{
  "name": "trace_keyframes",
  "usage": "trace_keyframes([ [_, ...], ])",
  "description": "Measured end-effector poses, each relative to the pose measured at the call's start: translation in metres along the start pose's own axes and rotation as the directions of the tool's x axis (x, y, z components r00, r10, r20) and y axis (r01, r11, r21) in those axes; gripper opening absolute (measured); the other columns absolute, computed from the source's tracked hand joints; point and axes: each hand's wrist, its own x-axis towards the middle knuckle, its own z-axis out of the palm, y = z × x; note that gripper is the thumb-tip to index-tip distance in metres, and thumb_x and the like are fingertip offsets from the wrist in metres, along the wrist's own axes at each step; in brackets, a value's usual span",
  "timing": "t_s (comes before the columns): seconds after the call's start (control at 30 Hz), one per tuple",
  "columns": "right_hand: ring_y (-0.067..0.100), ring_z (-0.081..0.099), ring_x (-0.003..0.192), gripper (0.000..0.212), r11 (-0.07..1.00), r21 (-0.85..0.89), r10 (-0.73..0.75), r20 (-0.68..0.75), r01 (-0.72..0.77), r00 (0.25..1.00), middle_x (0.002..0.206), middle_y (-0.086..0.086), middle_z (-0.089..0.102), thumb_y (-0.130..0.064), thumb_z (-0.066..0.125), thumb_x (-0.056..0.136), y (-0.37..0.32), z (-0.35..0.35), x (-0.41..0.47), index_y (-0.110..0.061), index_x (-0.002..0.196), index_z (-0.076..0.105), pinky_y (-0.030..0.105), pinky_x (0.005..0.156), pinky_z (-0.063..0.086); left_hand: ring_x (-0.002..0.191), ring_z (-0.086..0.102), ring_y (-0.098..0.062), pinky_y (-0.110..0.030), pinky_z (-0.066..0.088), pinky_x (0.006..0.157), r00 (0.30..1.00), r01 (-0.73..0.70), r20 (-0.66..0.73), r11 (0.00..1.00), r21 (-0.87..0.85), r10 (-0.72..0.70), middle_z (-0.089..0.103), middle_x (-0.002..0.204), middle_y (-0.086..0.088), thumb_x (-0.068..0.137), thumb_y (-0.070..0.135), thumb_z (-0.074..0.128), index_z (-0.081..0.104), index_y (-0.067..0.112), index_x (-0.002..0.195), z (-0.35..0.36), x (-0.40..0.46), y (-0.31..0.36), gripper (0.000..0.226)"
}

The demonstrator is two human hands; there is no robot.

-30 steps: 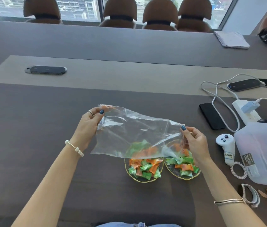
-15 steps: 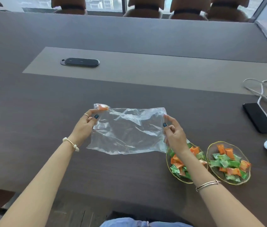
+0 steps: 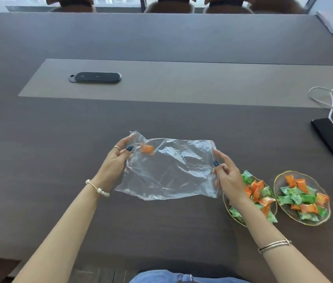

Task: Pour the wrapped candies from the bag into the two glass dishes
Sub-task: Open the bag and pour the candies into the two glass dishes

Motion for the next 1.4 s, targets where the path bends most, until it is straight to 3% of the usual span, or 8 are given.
trace_keyframes([
  [0.13,0.003,0.043,0.038,0.04,0.995,0.097,0.027,-0.159,-0.012,0.987,0.061,-0.006,0.055,-0.005,0.043,0.093,-0.004,-0.05,-0.008,-0.033,0.119,0.056,0.014,0.039,0.041,0.086,0.062,-0.016,-0.031,0.052,0.08,0.988,-0.023,0.15,0.996,-0.087,0.036,0.07,0.103,0.004,0.093,0.003,0.033,0.058,0.034,0.121,0.047,0.003,0.037,0.048],
  [0.33,0.005,0.036,0.036,0.035,0.972,0.215,0.161,-0.305,-0.097,0.939,0.044,-0.012,0.05,-0.007,0.045,0.092,0.022,-0.13,-0.027,-0.032,0.111,0.06,0.019,0.034,0.035,0.05,0.048,-0.006,-0.016,0.046,0.052,0.911,0.024,0.41,0.985,-0.172,0.049,0.059,0.06,0.011,0.093,0.0,0.033,0.056,0.028,0.123,0.15,-0.009,0.06,0.047],
  [0.53,0.002,0.041,0.039,0.029,0.949,0.286,0.247,-0.407,-0.134,0.879,0.054,-0.012,0.056,-0.008,0.048,0.091,0.049,-0.196,-0.043,-0.028,0.107,0.063,0.012,0.039,0.037,0.046,0.053,-0.003,-0.015,0.046,0.051,0.827,0.097,0.561,0.97,-0.222,0.046,0.06,0.053,0.014,0.094,-0.001,0.029,0.047,0.021,0.132,0.243,-0.024,0.063,0.047],
  [0.67,0.021,0.05,0.068,0.031,0.941,0.303,0.276,-0.429,-0.151,0.86,0.082,0.004,0.061,-0.011,0.05,0.09,0.062,-0.224,-0.045,-0.034,0.104,0.065,0.021,0.051,0.043,0.047,0.051,-0.004,-0.017,0.047,0.053,0.814,0.151,0.579,0.95,-0.274,0.038,0.058,0.053,0.011,0.094,0.001,0.032,0.053,0.025,0.126,0.275,-0.028,0.065,0.046],
  [0.9,0.0,0.064,0.055,0.028,0.917,0.38,0.291,-0.431,-0.121,0.854,0.081,-0.001,0.065,-0.007,0.048,0.092,0.068,-0.251,-0.047,-0.023,0.11,0.062,0.015,0.044,0.047,0.046,0.048,-0.006,-0.018,0.045,0.054,0.84,0.127,0.54,0.944,-0.303,0.06,0.055,0.051,0.008,0.094,0.002,0.033,0.057,0.028,0.121,0.299,-0.03,0.065,0.045],
  [1.03,0.007,0.061,0.055,0.025,0.907,0.399,0.303,-0.399,-0.133,0.866,0.081,-0.001,0.065,-0.008,0.049,0.092,0.064,-0.244,-0.043,-0.019,0.111,0.062,0.017,0.046,0.048,0.049,0.052,-0.007,-0.019,0.048,0.055,0.897,0.059,0.436,0.961,-0.272,0.069,0.059,0.058,0.006,0.093,0.003,0.036,0.06,0.03,0.118,0.282,-0.031,0.062,0.044],
  [1.2,0.001,0.051,0.045,0.02,0.941,0.296,0.247,-0.276,-0.163,0.929,0.062,-0.004,0.058,-0.013,0.052,0.091,0.049,-0.197,-0.029,-0.014,0.107,0.065,0.017,0.046,0.044,0.097,0.062,-0.005,-0.019,0.049,0.08,0.98,-0.138,0.145,0.99,0.003,0.136,0.065,0.116,0.009,0.091,0.003,0.039,0.06,0.027,0.12,0.212,-0.027,0.047,0.042],
  [1.4,0.003,0.053,0.048,0.013,0.994,0.085,0.072,-0.091,-0.064,0.993,0.067,0.0,0.061,-0.014,0.053,0.091,0.017,-0.105,-0.016,-0.016,0.1,0.062,0.017,0.046,0.045,0.077,0.051,-0.015,-0.027,0.045,0.078,0.976,-0.093,-0.176,0.977,0.193,0.128,0.059,0.087,-0.007,0.09,0.013,0.045,0.066,0.033,0.103,0.102,-0.023,0.009,0.032],
])
